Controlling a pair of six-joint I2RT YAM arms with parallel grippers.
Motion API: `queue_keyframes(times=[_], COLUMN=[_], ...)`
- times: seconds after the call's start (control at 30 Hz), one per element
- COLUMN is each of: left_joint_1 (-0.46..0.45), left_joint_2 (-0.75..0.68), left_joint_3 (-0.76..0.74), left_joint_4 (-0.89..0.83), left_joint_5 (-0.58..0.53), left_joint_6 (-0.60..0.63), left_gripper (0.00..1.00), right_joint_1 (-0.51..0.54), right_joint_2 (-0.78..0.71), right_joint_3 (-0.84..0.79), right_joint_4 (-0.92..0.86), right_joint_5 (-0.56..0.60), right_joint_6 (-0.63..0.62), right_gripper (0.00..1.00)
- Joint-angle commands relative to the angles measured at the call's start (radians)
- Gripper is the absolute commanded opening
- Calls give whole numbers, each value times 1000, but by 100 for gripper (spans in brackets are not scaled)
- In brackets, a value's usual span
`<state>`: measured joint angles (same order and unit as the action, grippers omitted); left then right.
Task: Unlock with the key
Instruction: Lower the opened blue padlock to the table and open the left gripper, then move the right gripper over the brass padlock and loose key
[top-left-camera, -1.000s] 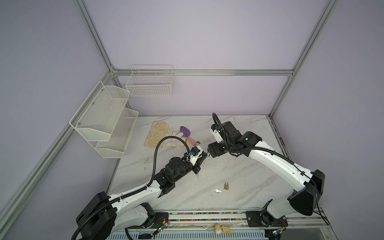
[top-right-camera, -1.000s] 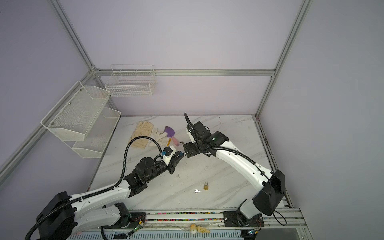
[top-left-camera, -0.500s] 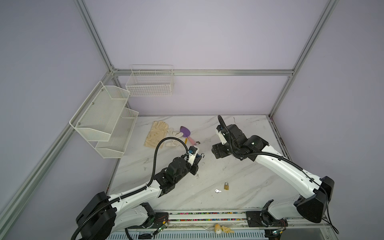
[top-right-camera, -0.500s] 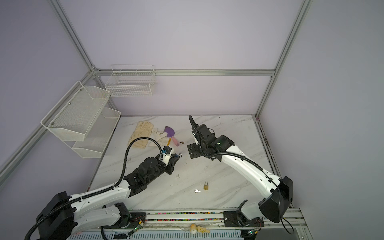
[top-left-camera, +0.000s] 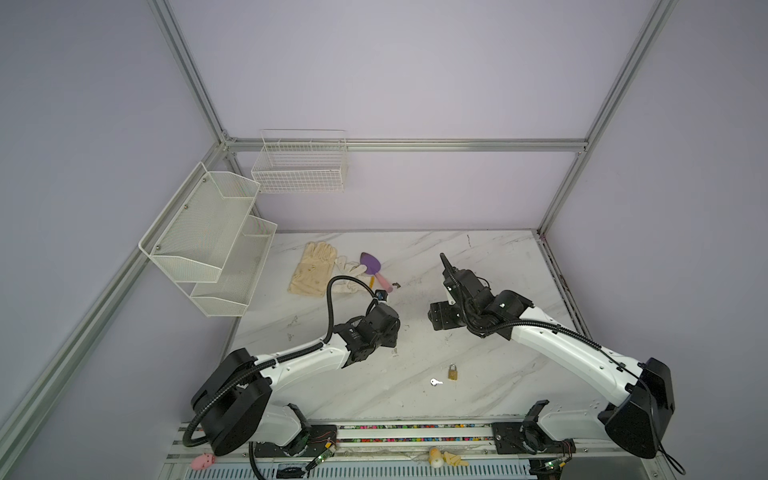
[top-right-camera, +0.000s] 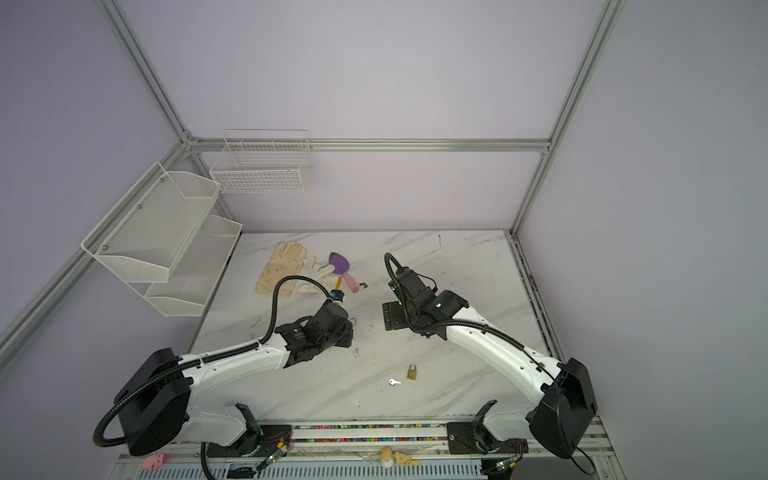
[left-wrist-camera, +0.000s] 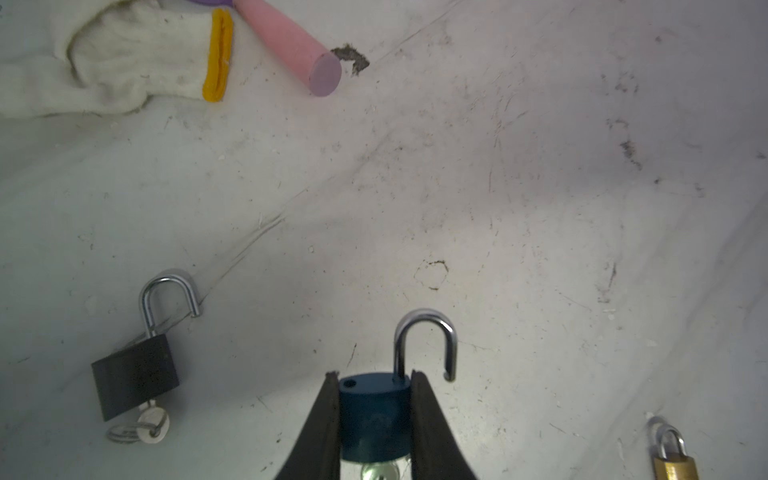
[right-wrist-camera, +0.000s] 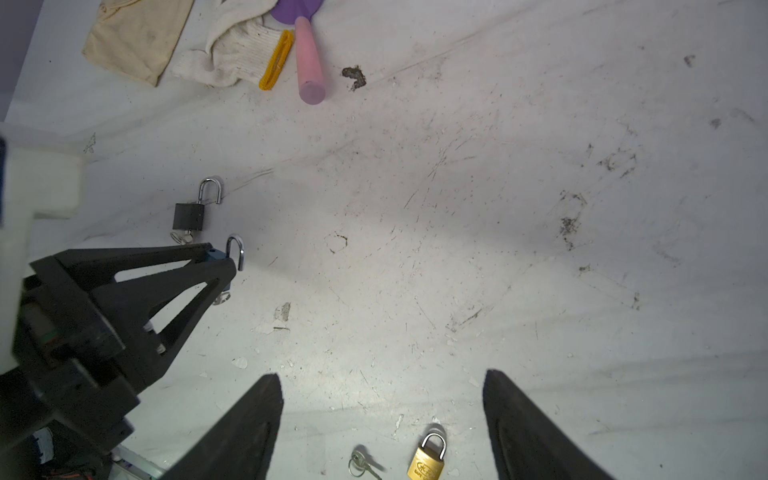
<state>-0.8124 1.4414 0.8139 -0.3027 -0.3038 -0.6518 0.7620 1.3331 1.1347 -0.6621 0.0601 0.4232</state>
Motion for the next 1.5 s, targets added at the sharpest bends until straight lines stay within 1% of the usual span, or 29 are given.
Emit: queue_keyframes(times=[0.0, 0.13, 0.33, 0.63, 0.67, 0.7, 0.77, 0.83, 0.87, 0.9, 1.07, 1.13, 1.33, 1.47], left_joint_1=[5, 9, 30, 44, 44, 45, 44, 44, 45, 46, 54, 59, 64, 64], left_joint_2=[73, 175, 268, 318, 319, 320, 314, 302, 296, 290, 257, 232, 125, 30], left_joint_3=[125, 195, 230, 239, 238, 238, 239, 238, 238, 238, 245, 240, 219, 196], left_joint_4=[-96, -158, -149, -129, -130, -132, -143, -154, -156, -156, -162, -166, -174, -173], left_joint_5=[-41, -63, -45, 5, 7, 9, 9, 3, -2, -6, -13, -11, 15, 52], left_joint_6=[-107, -132, -158, -184, -184, -183, -176, -172, -172, -169, -164, -164, -148, -134], left_gripper=[0, 0, 0, 0, 3, 9, 16, 29, 35, 38, 47, 53, 54, 55], right_joint_1=[-3, -4, -5, -4, -4, -4, -4, -3, -4, -3, -3, -3, 0, 27], right_joint_2=[-39, -46, -37, -24, -24, -25, -32, -36, -34, -30, -42, -52, -54, -53], right_joint_3=[-27, -53, -59, -61, -61, -61, -66, -72, -71, -67, -64, -71, -88, -107], right_joint_4=[51, 68, 70, 82, 82, 81, 86, 99, 101, 101, 101, 108, 85, 90], right_joint_5=[3, 1, 18, 20, 20, 20, 19, 17, 19, 27, 22, 21, 23, 32], right_joint_6=[60, 76, 70, 55, 53, 55, 54, 58, 61, 63, 78, 91, 158, 223], right_gripper=[79, 79, 79, 80, 79, 80, 80, 80, 80, 80, 79, 79, 78, 77])
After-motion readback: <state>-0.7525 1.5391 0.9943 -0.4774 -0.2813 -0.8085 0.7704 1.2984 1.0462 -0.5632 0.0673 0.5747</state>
